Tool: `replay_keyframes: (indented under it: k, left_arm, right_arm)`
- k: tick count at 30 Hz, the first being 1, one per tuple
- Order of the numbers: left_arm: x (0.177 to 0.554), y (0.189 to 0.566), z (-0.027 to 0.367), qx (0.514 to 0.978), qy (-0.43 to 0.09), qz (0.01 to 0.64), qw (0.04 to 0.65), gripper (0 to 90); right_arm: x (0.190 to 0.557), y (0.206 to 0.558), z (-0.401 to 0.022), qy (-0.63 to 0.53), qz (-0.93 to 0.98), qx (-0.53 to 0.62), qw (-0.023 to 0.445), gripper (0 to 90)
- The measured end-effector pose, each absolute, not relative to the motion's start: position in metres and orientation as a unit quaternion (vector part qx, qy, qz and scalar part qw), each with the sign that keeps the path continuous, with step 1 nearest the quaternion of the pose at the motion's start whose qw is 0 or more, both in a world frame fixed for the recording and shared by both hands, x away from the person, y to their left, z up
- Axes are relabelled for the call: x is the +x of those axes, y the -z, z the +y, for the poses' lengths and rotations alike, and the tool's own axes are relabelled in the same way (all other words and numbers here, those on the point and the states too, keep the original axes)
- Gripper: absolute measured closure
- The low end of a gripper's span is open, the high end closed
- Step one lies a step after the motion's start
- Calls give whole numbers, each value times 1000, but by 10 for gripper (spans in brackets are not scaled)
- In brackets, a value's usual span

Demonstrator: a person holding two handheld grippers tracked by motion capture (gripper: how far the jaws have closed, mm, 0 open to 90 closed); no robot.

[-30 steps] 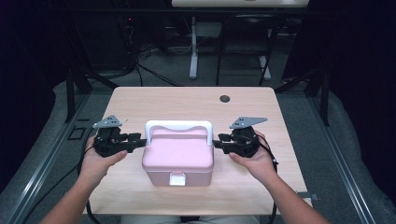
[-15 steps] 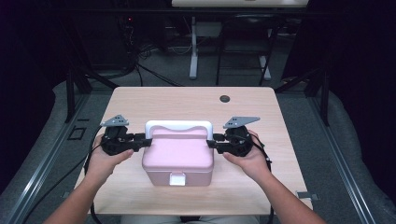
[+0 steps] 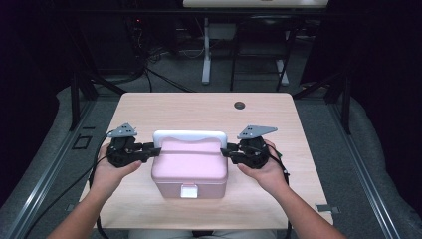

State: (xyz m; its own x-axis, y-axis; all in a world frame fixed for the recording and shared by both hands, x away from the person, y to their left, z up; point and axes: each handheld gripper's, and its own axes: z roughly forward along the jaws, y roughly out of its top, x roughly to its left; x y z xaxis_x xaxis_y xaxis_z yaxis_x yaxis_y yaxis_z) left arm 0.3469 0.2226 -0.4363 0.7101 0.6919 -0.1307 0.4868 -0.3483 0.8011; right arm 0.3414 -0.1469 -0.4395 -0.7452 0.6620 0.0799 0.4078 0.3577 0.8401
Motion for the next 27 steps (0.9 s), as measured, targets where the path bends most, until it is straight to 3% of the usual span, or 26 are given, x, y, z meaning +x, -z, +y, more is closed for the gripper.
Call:
replay_keyframes:
  k: [12,27]
  left_arm:
    - [346,435,223,817,-113,359,437,730]
    - [336,430,226,829,-122,352,417,734]
  right_arm:
    - [336,438,-147,-461,816,316,144,745]
    - [330,437,-142,-458,823,305,141,749]
